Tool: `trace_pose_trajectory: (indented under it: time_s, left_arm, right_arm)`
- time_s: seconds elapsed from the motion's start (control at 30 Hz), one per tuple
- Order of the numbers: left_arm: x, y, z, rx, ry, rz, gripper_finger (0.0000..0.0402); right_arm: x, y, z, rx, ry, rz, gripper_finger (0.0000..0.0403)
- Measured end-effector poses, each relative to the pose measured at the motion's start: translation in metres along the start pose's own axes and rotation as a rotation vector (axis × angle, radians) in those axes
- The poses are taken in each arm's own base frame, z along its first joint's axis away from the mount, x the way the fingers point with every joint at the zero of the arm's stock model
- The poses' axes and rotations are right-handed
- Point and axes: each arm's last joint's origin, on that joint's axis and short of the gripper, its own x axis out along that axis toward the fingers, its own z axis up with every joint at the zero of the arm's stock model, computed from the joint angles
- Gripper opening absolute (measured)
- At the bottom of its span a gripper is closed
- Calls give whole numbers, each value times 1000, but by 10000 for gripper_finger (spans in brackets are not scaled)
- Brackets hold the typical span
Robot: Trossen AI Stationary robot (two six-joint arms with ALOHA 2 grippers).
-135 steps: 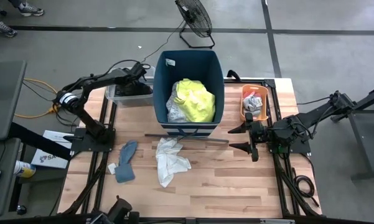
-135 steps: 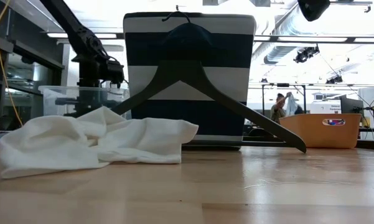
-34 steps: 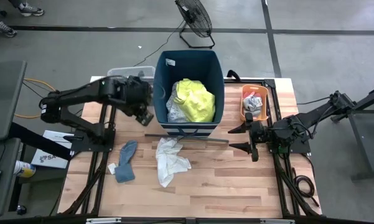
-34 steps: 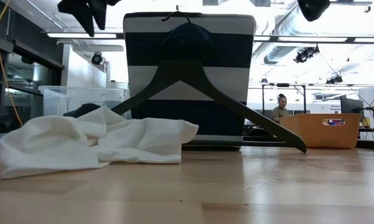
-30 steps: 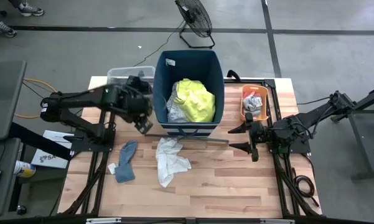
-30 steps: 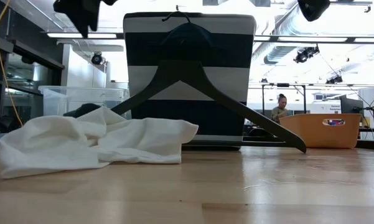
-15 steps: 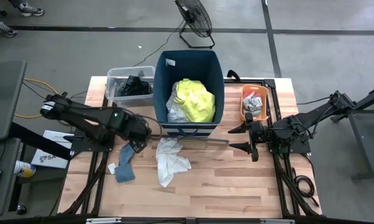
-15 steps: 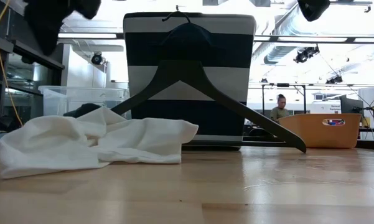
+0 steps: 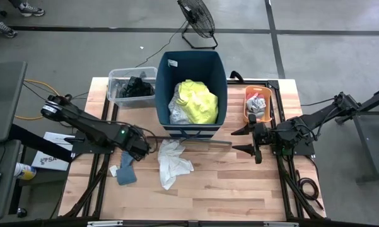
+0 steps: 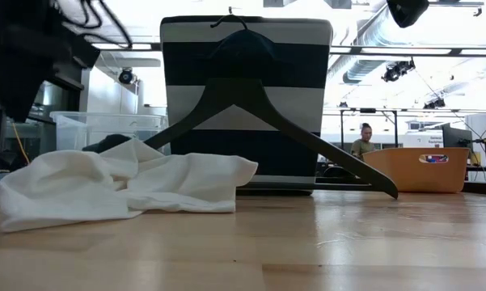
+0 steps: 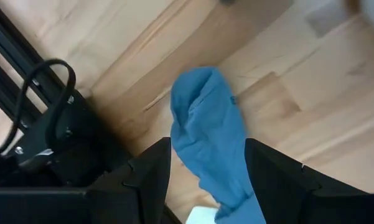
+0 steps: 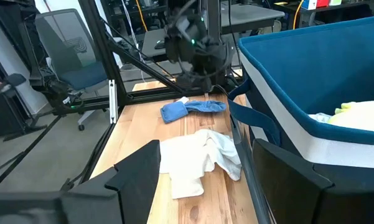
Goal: Pick & Place Cloths
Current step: Put the blue sock into the orange bin
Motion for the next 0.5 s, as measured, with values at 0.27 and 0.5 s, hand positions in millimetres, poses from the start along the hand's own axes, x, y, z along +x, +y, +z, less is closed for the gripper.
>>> trace_pose_trajectory:
  time_s: [0.27,0.5]
  left_arm:
    - [34,2,-5,-14,12,-3,198]
    - [57,4,-10,-23,33,-24,199]
  right_arm:
    - [0,0,0,0,0,0,247]
    - [0,0,0,0,0,0,247]
